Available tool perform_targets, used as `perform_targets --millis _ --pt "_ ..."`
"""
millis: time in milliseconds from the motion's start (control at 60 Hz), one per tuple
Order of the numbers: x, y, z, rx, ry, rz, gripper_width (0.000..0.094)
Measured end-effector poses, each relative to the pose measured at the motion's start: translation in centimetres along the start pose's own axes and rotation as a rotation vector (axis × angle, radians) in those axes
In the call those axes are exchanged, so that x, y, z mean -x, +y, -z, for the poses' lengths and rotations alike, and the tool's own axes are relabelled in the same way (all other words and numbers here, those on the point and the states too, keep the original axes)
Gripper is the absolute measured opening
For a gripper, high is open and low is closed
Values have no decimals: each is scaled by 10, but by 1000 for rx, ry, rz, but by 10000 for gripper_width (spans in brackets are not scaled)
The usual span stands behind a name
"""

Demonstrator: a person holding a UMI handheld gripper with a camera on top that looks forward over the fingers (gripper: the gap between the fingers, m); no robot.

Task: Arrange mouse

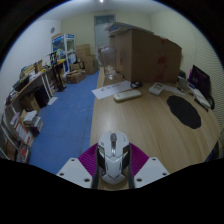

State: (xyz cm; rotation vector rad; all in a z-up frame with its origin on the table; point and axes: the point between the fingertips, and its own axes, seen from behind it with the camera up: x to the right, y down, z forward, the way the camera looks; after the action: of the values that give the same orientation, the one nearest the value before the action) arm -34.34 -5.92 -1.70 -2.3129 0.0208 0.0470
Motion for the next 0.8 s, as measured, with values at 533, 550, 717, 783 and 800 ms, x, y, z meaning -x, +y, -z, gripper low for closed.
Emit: perform_targets --millis 533,550,717,783,800 --pt "-186 -267 39 -324 -8 93 400" --pt "-201 -269 33 -320 -2 95 398" --pt "-297 -238 -35 -215 21 91 399" --pt "-310 -201 -58 -149 9 78 401" --pt "-314 -193 -64 -133 3 78 399"
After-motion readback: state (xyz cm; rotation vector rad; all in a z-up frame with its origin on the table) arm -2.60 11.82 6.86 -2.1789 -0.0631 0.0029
